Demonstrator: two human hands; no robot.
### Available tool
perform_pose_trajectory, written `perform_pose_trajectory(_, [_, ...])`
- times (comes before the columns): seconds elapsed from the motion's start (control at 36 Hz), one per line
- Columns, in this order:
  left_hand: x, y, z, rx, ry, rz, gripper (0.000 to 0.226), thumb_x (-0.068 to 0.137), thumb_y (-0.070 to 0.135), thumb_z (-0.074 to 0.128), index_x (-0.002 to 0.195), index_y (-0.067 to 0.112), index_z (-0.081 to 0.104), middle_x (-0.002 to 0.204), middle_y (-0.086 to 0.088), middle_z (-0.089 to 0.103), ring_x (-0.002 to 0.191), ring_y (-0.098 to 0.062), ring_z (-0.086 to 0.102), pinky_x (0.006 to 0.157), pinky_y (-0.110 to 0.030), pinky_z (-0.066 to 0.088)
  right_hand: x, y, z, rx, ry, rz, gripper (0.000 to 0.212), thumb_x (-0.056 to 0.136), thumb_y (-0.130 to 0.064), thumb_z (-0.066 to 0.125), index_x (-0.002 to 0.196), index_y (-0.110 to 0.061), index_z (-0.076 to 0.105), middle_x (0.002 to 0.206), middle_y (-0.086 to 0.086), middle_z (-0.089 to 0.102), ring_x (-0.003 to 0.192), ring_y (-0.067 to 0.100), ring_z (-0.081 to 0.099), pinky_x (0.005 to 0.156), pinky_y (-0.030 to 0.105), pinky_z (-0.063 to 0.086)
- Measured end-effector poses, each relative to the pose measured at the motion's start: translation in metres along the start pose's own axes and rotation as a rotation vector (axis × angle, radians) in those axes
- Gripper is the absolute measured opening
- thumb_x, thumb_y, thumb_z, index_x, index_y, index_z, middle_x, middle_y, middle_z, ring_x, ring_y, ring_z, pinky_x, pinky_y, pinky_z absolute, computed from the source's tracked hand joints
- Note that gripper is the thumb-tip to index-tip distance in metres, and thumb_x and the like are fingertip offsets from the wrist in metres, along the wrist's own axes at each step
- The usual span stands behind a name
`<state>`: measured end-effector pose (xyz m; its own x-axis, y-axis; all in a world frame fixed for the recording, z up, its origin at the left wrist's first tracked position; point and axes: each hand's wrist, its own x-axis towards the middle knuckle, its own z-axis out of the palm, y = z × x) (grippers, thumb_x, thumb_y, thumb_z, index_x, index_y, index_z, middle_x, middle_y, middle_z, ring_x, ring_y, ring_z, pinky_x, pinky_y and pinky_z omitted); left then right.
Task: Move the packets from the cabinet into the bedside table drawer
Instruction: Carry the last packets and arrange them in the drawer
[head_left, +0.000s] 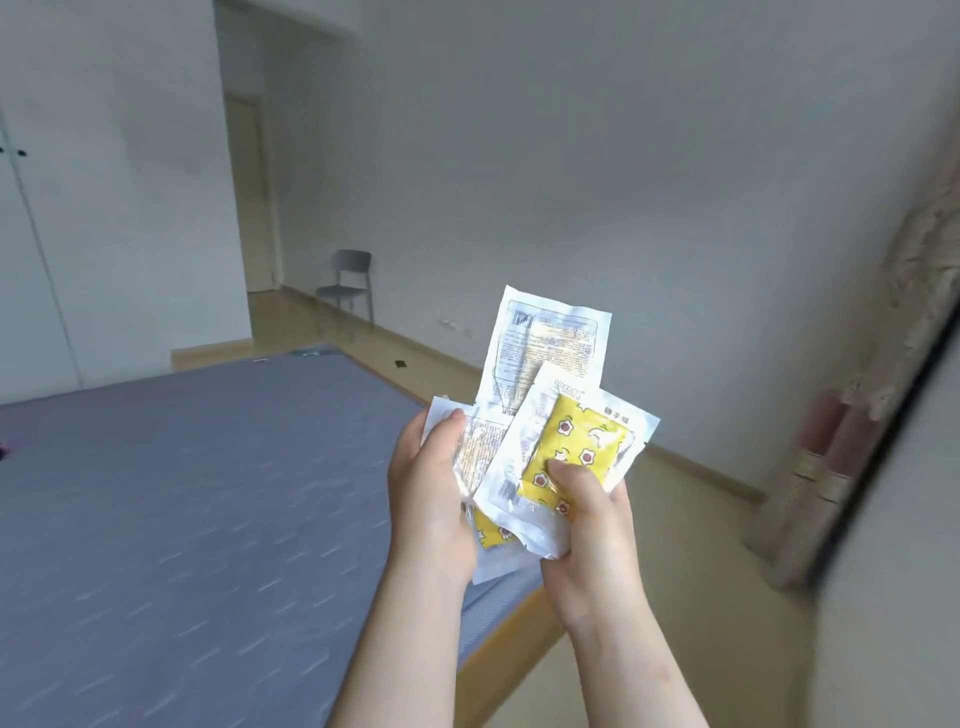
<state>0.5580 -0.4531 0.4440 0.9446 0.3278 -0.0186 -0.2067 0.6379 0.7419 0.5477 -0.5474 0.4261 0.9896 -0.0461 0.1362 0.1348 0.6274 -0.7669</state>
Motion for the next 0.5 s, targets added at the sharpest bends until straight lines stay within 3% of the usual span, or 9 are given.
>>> perform_pose_trajectory(0.22, [0.078, -0.085, 0.055, 0.042, -0.143, -0.183, 0.015, 0.091, 0.011, 0.052, 0.104, 0.01, 0.06, 0.08, -0.006, 0.066, 0.068, -0.021, 0.063, 0.053, -0.025, 0.047, 0.083, -0.01, -0.075, -0.016, 0.157, -0.051, 0.025, 0.089, 0.003, 0.046, 0.106, -0.01, 0.059, 0.098, 0.014, 0.066, 0.091, 0.031, 0.063, 0.08, 0.043, 0.05])
perform_pose_trajectory(0.5, [0.226, -0.15, 0.141, 0.144, -0.267, -0.258, 0.013, 0.09, 0.009, 0.053, 0.084, 0.016, 0.062, 0.08, -0.005, 0.064, 0.07, -0.021, 0.061, 0.061, -0.028, 0.046, 0.242, -0.023, -0.118, -0.008, 0.271, -0.126, 0.026, 0.087, 0.003, 0.048, 0.102, -0.012, 0.062, 0.096, 0.013, 0.066, 0.092, 0.031, 0.062, 0.088, 0.05, 0.047])
